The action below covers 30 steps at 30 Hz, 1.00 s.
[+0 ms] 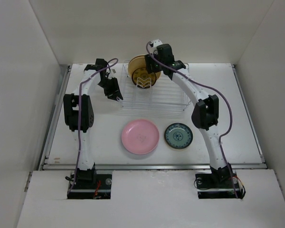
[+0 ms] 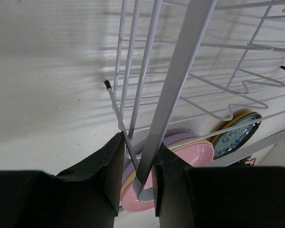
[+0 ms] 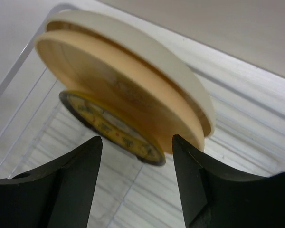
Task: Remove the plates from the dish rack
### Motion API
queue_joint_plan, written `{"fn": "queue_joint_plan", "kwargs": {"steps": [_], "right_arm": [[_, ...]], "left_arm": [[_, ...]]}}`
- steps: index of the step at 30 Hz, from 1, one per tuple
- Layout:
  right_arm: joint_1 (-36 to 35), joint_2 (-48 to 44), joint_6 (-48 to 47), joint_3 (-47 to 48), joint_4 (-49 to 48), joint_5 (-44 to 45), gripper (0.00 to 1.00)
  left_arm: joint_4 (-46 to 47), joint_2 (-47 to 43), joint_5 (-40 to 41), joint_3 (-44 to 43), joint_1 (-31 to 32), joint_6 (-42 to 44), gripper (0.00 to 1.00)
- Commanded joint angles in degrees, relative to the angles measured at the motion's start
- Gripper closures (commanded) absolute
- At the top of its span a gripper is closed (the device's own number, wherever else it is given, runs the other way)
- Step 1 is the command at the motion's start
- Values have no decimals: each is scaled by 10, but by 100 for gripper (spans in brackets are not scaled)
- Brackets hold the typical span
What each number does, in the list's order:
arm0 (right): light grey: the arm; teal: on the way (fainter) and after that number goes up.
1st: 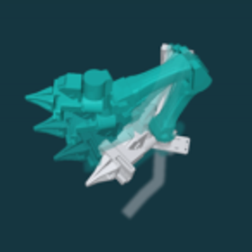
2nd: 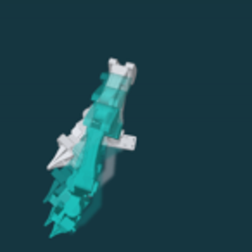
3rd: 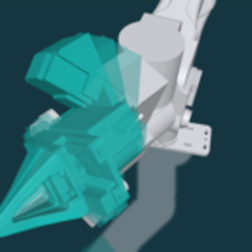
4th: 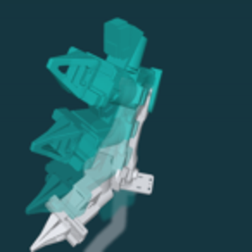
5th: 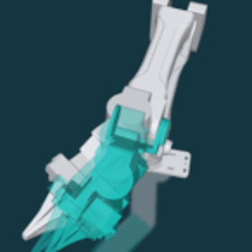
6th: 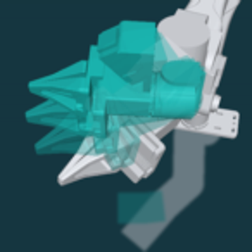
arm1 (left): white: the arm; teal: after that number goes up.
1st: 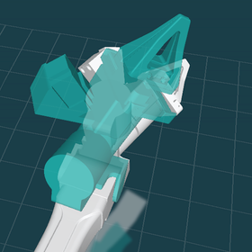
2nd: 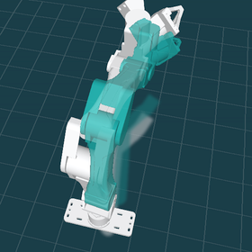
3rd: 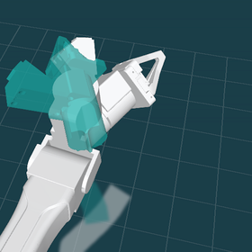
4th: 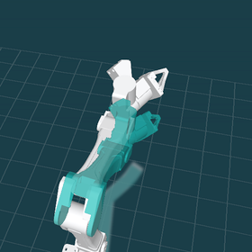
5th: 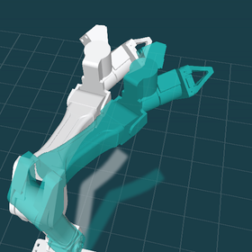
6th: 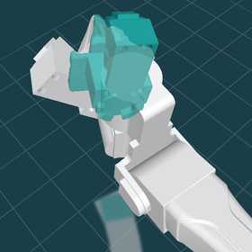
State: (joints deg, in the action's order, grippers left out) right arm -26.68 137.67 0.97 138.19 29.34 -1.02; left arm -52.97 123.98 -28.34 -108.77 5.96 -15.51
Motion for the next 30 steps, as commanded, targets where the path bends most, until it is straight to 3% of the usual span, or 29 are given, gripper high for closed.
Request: {"fn": "queue_joint_plan", "kwargs": {"steps": [1,6,8,11,12,14,17,25,30], "right_arm": [[-3,42,-16,47,-103,46,32],[-8,73,-16,39,-138,52,31],[-8,80,-16,39,-138,26,35],[-8,80,-16,33,-138,11,49],[-8,74,-16,33,-138,11,64],[-8,65,-16,33,-133,11,81],[-14,19,-21,17,-133,11,95],[-41,-95,-67,-64,-177,34,100],[-54,-114,-109,-97,-177,67,100]], "left_arm": [[-19,20,50,8,-14,-22,100],[-19,25,56,8,-19,-16,100],[-19,25,56,8,-19,-16,100],[-19,25,56,8,-19,-16,100],[-19,25,56,8,-19,-16,100],[-19,25,56,8,-19,-16,100],[-19,25,50,8,-19,-16,100],[-8,25,23,2,-19,-41,100],[-3,14,10,2,-19,-62,100]]}}
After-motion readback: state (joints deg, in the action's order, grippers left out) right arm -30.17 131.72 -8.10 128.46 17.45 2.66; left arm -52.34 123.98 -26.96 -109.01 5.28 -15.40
